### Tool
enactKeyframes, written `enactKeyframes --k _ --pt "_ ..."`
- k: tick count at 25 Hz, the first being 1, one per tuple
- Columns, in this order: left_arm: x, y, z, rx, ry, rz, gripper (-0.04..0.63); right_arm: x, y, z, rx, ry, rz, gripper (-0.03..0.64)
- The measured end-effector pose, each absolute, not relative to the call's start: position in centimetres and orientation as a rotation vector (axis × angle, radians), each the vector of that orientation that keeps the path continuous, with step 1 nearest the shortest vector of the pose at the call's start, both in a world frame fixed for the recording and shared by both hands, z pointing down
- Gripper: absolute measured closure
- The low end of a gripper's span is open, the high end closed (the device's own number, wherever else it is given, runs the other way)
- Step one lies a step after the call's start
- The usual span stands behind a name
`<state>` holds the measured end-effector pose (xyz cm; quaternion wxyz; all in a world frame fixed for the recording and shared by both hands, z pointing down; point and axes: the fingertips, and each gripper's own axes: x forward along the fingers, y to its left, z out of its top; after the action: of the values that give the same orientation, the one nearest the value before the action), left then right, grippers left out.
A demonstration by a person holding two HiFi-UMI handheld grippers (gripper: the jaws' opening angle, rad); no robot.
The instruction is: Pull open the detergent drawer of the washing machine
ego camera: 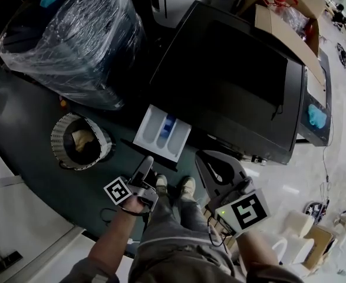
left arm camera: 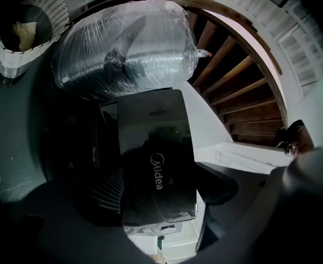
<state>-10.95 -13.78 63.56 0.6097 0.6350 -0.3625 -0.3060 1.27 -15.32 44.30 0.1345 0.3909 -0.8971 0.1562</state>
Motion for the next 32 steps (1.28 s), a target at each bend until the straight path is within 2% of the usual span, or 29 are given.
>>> enactKeyframes --k 9,19,21,24,27,32 --pt "-11.0 -13.3 63.6 1.453 -0.862 -0.646 0.172 0.8 -14.5 44.3 1.120 -2.566 0.463 0.586" --pt "-14.6 -13.1 59.8 1.653 -1.075 -0.371 0.175 -0.5 -15.3 39.7 1.101 -2.621 0.379 0.586" --pt "-15.2 -13.6 57.8 1.729 -1.136 -0.315 0.277 -0.5 -15.4 38.4 1.102 -2.635 0.355 0.586" --pt "-15.2 -14.5 54.4 1.829 -1.169 -0.266 0.312 -0.4 -15.5 36.6 1.106 -2.655 0.322 0.586" --pt "-15.0 -15.2 52.1 1.934 -1.214 -0.136 0.436 -0.1 -15.4 34.8 1.113 -2.668 0.290 0.586" --pt "-14.6 -16.7 47.2 2.090 -1.286 -0.036 0.480 0.8 -15.3 31.7 1.152 -2.693 0.240 0.586"
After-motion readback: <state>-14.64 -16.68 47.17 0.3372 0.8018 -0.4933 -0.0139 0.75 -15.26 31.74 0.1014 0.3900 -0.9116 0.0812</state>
